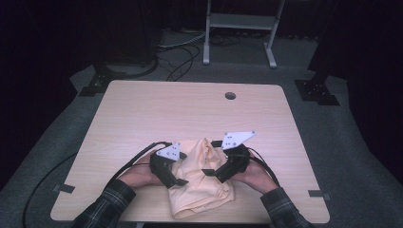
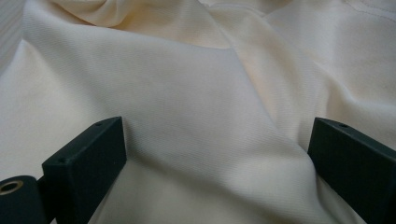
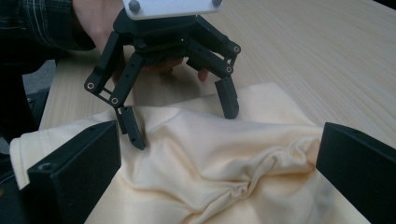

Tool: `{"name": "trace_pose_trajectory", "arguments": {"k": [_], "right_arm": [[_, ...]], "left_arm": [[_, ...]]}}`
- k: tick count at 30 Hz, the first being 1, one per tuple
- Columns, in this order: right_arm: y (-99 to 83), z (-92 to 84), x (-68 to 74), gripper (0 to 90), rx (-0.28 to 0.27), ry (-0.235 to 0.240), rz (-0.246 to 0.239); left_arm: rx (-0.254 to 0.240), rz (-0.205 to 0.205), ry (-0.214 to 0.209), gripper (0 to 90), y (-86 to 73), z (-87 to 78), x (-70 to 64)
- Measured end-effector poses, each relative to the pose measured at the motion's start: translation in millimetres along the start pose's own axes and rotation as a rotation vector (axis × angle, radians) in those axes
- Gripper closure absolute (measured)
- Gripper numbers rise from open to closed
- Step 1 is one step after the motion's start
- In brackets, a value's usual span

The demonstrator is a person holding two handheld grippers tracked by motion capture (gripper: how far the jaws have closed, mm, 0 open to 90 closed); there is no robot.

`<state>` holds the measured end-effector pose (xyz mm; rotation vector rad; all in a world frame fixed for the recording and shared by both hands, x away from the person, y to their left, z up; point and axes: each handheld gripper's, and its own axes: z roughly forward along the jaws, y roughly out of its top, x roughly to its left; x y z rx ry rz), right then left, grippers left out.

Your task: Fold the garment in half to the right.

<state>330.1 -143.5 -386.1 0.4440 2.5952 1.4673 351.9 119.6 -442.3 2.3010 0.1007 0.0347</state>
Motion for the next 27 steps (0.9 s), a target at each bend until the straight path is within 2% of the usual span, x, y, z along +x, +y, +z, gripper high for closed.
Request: {"name": "trace_pose_trajectory", "arguments": {"k": [3,4,5,7,9,10,11,12,13,14,15,16,18,24,26,27], "right_arm": [[6.0,9.7,-5.5,0.0,0.011,0.016,-0.009],[10.3,20.0,-10.6,0.0,0.020,0.021,-0.010],[10.3,20.0,-10.6,0.0,0.020,0.021,-0.010],[14.0,37.4,-18.1,0.0,0.052,0.023,-0.007],[13.6,43.1,-20.2,0.0,0.054,0.022,-0.008],[11.2,53.9,-24.9,0.0,0.060,0.012,0.003],[11.2,53.9,-24.9,0.0,0.060,0.012,0.003],[7.0,63.3,-29.7,0.0,0.080,0.010,0.015],[7.0,63.3,-29.7,0.0,0.080,0.010,0.015],[1.8,70.3,-33.0,0.0,0.115,0.003,0.016],[1.8,70.3,-33.0,0.0,0.115,0.003,0.016],[-2.8,72.4,-35.6,0.0,0.157,-0.003,0.013],[-6.4,68.5,-37.8,0.0,0.171,-0.006,0.013],[-23.0,49.5,-43.1,0.2,0.183,-0.036,0.036],[-31.7,38.0,-42.7,0.6,0.162,-0.044,0.042],[-31.7,38.0,-42.7,0.6,0.162,-0.044,0.042]], "left_arm": [[0.000,0.007,-0.006,4.3,-2.1,-2.4,2.7],[0.004,0.014,-0.011,4.2,-3.0,-3.9,4.0],[0.004,0.014,-0.011,4.3,-3.0,-3.9,4.0],[0.005,0.021,-0.012,4.2,-3.1,-4.0,4.3],[0.005,0.023,-0.011,4.2,-3.1,-3.8,4.0],[0.004,0.024,-0.010,4.2,-3.1,-3.8,4.0],[0.004,0.024,-0.010,4.2,-3.1,-3.8,4.0],[0.005,0.025,-0.009,4.2,-3.1,-3.8,4.0],[0.005,0.027,-0.009,4.2,-3.1,-3.9,4.1],[0.005,0.027,-0.007,4.2,-3.2,-4.0,4.1],[0.005,0.027,-0.007,4.1,-3.2,-4.0,4.1],[0.003,0.023,-0.003,4.0,-3.5,-4.3,3.8],[0.002,0.021,0.004,3.9,-4.2,-5.2,4.2],[-0.001,0.011,0.020,3.8,-5.9,-7.0,5.9],[-0.003,0.001,0.026,3.9,-5.9,-6.7,5.6],[-0.003,0.001,0.026,3.9,-5.9,-6.7,5.6]]}}
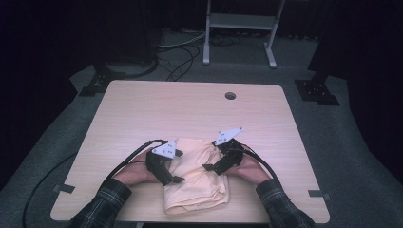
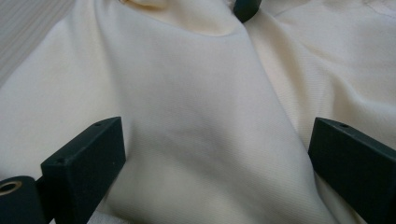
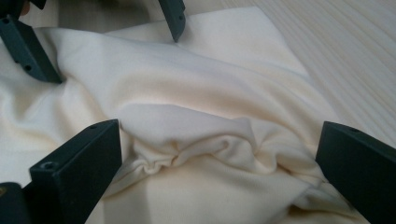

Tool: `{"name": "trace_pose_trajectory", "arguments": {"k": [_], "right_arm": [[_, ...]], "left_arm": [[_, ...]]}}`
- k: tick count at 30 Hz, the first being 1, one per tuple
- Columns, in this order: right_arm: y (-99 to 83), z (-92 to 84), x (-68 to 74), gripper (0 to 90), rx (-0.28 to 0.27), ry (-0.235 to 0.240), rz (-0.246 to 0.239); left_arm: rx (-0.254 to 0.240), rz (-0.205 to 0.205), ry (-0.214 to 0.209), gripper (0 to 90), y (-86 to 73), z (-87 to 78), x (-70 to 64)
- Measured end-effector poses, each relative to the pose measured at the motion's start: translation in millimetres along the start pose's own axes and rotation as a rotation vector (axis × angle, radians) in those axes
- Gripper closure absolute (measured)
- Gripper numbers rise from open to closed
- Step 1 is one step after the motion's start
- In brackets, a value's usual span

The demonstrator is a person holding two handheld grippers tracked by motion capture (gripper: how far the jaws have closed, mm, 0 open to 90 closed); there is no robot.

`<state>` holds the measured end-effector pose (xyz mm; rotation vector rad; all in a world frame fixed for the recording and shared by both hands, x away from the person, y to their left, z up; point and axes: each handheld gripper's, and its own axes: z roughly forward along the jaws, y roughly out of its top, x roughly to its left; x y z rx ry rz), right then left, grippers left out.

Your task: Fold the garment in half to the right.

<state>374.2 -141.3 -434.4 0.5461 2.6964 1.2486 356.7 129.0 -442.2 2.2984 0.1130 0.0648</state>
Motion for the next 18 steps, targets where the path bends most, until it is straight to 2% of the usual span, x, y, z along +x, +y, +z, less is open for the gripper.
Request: {"name": "trace_pose_trajectory", "arguments": {"k": [3,6,8,9,12,14,15,16,17,18], "right_arm": [[-7.5,-9.3,0.9,0.6,0.003,-0.023,-0.017],[-12.5,-10.9,1.0,0.6,-0.006,-0.041,-0.028],[-14.4,-11.9,1.1,0.6,0.003,-0.053,-0.039],[-12.6,-14.8,2.4,0.5,0.004,-0.063,-0.029],[-10.2,-19.9,5.3,0.5,-0.002,-0.070,-0.016],[-6.3,-29.8,13.2,0.5,-0.009,-0.070,-0.003],[-5.4,-33.3,17.1,0.5,-0.017,-0.067,-0.002],[-5.4,-33.3,17.1,0.5,-0.017,-0.067,-0.002],[-5.4,-40.9,26.4,0.6,-0.051,-0.057,-0.008],[-6.0,-44.2,31.2,0.5,-0.072,-0.045,-0.005]], "left_arm": [[0.005,0.000,0.002,3.9,0.2,-0.1,0.0],[0.007,-0.004,0.005,3.8,0.3,0.0,-0.5],[0.006,-0.016,0.012,3.6,0.5,0.3,-1.6],[-0.002,-0.043,0.024,3.5,0.9,0.9,-3.5],[0.004,-0.059,0.032,2.8,3.2,-0.8,-5.1],[-0.018,-0.087,0.059,1.6,7.1,-12.1,-7.2],[-0.041,-0.100,0.061,1.1,8.0,-17.8,-8.4],[-0.041,-0.100,0.061,0.0,8.0,-17.8,-8.4],[-0.084,-0.127,0.046,0.0,9.5,-29.2,-12.8],[-0.084,-0.127,0.046,0.0,9.5,-29.2,-12.8]]}}
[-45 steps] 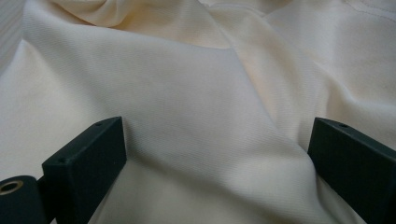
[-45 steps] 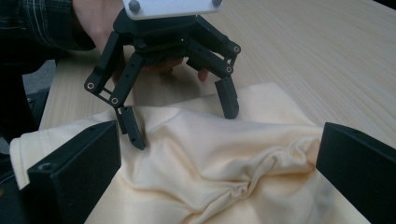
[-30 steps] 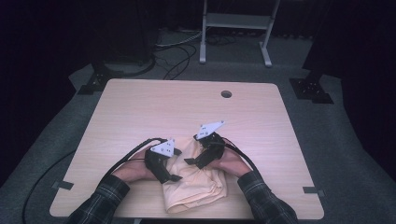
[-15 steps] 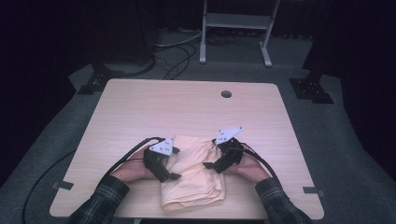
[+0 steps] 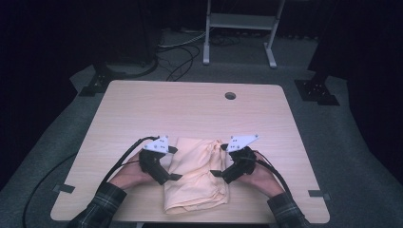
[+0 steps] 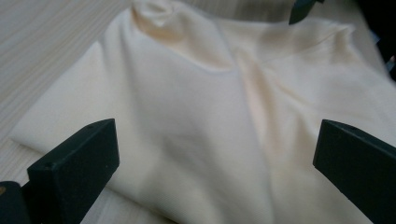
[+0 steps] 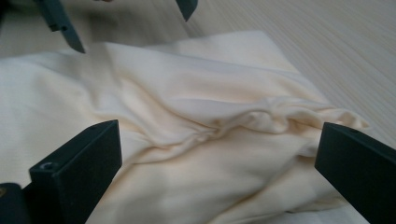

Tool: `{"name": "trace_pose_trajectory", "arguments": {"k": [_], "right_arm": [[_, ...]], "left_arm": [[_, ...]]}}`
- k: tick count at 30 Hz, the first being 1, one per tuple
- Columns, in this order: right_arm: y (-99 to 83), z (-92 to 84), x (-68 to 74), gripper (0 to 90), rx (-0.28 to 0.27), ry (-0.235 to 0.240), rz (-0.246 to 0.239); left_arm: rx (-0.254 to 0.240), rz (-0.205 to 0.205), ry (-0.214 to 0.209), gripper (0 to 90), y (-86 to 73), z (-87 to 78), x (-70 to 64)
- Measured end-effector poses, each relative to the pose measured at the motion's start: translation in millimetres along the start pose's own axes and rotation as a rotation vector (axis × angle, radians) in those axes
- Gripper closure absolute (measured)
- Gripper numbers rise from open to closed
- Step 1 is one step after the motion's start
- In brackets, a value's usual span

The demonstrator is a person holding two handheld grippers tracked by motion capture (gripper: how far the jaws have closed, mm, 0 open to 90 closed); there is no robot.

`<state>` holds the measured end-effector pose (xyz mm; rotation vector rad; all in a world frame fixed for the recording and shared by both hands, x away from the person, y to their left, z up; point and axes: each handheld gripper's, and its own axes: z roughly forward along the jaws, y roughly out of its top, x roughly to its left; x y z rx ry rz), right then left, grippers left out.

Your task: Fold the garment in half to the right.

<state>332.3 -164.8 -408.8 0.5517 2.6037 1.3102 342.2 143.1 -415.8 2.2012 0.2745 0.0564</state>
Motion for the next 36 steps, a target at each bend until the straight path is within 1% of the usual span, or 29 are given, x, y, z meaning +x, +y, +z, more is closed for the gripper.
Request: {"name": "trace_pose_trajectory", "arguments": {"k": [1,2,3,4,5,6,7,8,9,10,11,12,14,15,16,17,20,21,22,23,25,27,32,34,36], "right_arm": [[-0.9,-2.8,5.0,0.6,-0.013,0.011,0.002],[-0.9,-2.8,5.0,0.6,-0.013,0.011,0.002],[-4.0,-5.5,15.0,0.5,-0.025,0.034,-0.001],[-4.0,-5.5,15.0,0.5,-0.025,0.034,-0.001],[-7.7,-5.4,24.0,0.5,-0.021,0.048,-0.010],[-7.7,-5.4,24.0,0.5,-0.021,0.048,-0.010],[-11.8,-4.3,30.6,0.5,-0.008,0.055,-0.018],[-11.8,-4.3,30.6,0.5,-0.008,0.055,-0.018],[-16.1,-3.0,33.9,0.5,-0.006,0.058,-0.014],[-16.1,-3.0,33.9,0.5,-0.006,0.058,-0.014],[-19.5,-1.5,35.2,0.5,-0.002,0.061,-0.011],[-19.5,-1.5,35.2,0.5,-0.002,0.061,-0.011],[-24.8,3.8,36.0,0.5,0.030,0.066,-0.020],[-26.7,6.5,36.0,0.4,0.049,0.069,-0.022],[-26.7,6.5,36.0,0.4,0.049,0.069,-0.022],[-30.2,11.2,35.8,0.4,0.074,0.076,-0.025],[-31.8,14.0,35.5,0.4,0.090,0.074,-0.033],[-32.3,14.5,34.6,0.4,0.099,0.077,-0.035],[-32.3,14.5,34.6,0.4,0.099,0.077,-0.035],[-32.8,14.6,34.1,0.5,0.109,0.076,-0.040],[-33.9,14.4,33.0,0.5,0.114,0.076,-0.046],[-34.3,14.3,32.7,0.5,0.115,0.077,-0.041],[-34.7,14.0,32.5,0.3,0.111,0.078,-0.043],[-34.1,13.0,32.1,0.3,0.107,0.081,-0.035],[-32.9,10.0,31.0,0.3,0.090,0.084,-0.022]], "left_arm": [[-0.023,0.012,0.002,0.0,-0.4,-9.0,-7.8],[-0.023,0.012,0.002,0.0,-0.4,-9.0,-7.8],[-0.021,0.020,0.011,0.0,-2.9,-12.5,-16.9],[-0.021,0.020,0.011,0.0,-2.9,-12.5,-16.9],[0.003,0.036,0.027,0.0,-7.0,-12.2,-25.1],[0.003,0.036,0.027,0.0,-7.0,-12.2,-25.1],[0.023,0.040,0.040,0.0,-11.9,-10.2,-33.1],[0.023,0.040,0.040,0.0,-11.9,-10.2,-33.1],[0.034,0.043,0.043,0.0,-16.2,-8.4,-38.9],[0.034,0.043,0.043,0.0,-16.2,-8.4,-38.9],[0.051,0.046,0.045,0.0,-19.6,-6.8,-42.7],[0.051,0.046,0.045,0.0,-19.6,-6.8,-42.7],[0.073,0.050,0.042,0.0,-22.5,-4.4,-45.0],[0.096,0.056,0.032,0.0,-25.2,-0.8,-45.8],[0.096,0.056,0.032,0.0,-25.2,-0.8,-45.8],[0.112,0.058,0.019,0.0,-26.4,2.3,-46.5],[0.119,0.067,0.015,0.0,-26.5,4.4,-47.6],[0.129,0.071,0.006,0.0,-27.0,6.4,-47.9],[0.129,0.071,0.006,0.0,-27.0,6.4,-47.9],[0.139,0.066,-0.004,0.0,-28.1,8.7,-48.3],[0.141,0.071,-0.004,0.0,-27.8,9.3,-48.8],[0.142,0.071,-0.004,0.0,-27.7,9.5,-48.7],[0.133,0.061,-0.011,0.0,-27.4,9.2,-46.9],[0.124,0.059,-0.017,0.0,-25.4,7.6,-45.4],[0.103,0.056,-0.015,0.0,-22.5,5.2,-43.1]]}}
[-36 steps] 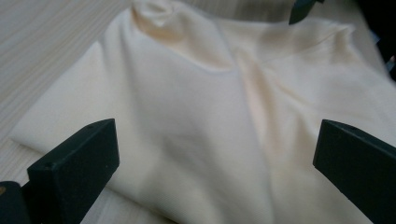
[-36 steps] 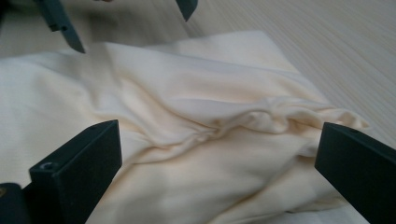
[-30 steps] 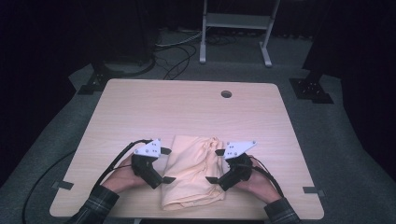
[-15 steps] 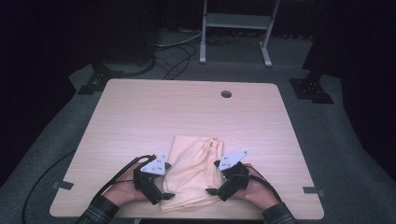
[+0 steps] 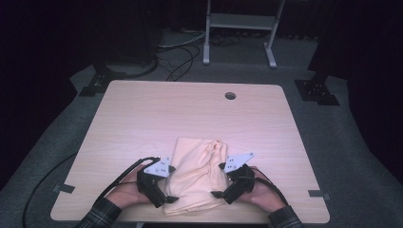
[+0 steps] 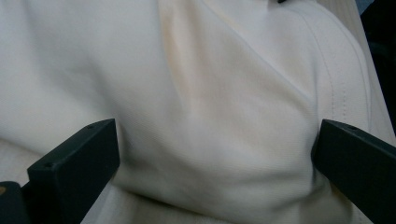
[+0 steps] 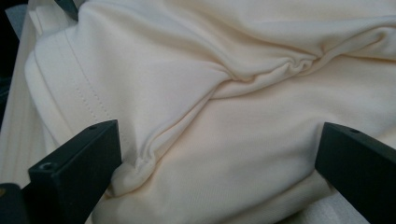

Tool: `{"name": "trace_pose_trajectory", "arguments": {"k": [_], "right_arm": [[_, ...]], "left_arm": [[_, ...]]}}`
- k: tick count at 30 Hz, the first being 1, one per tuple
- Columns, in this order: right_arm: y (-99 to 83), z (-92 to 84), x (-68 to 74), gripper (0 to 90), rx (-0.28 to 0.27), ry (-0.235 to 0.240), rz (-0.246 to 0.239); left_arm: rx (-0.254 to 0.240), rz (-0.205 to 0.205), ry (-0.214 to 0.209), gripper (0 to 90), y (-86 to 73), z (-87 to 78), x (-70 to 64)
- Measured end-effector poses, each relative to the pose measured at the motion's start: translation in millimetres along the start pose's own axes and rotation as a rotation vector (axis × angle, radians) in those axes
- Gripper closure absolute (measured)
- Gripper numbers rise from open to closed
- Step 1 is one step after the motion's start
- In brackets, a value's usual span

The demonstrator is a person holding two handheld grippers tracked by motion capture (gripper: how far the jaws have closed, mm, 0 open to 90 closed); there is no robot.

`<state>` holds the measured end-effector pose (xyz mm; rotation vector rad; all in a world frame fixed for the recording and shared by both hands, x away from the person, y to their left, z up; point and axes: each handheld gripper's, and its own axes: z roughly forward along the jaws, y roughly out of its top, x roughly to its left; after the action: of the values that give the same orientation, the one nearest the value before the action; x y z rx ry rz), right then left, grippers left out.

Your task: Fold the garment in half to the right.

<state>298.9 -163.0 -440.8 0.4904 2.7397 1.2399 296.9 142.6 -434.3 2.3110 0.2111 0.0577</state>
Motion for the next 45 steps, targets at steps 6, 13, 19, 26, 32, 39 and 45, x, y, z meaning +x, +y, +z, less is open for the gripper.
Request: {"name": "trace_pose_trajectory", "arguments": {"k": [6,13,19,26,32,39,45], "right_arm": [[10.9,-12.0,-5.1,0.3,-0.076,-0.033,0.008],[33.4,-14.4,-31.6,0.3,-0.172,-0.070,0.028],[34.6,2.3,-55.2,0.3,-0.125,-0.087,0.074],[19.5,16.1,-56.9,0.4,-0.022,-0.135,0.046],[16.2,14.1,-54.8,0.4,-0.005,-0.158,0.042],[9.9,13.3,-55.3,0.6,-0.029,-0.153,0.078],[9.9,13.5,-55.6,0.7,-0.025,-0.148,0.089]], "left_arm": [[-0.059,-0.002,0.035,0.0,14.5,-8.9,10.9],[-0.098,-0.005,0.059,0.0,30.6,-3.0,40.5],[-0.095,-0.012,0.055,0.0,43.8,17.4,65.0],[-0.011,-0.017,0.040,0.0,39.3,37.6,71.3],[0.005,-0.043,0.025,0.0,34.4,40.2,72.1],[-0.019,-0.049,0.015,0.1,29.6,39.4,73.2],[-0.029,-0.052,0.017,0.1,28.7,39.7,73.0]]}}
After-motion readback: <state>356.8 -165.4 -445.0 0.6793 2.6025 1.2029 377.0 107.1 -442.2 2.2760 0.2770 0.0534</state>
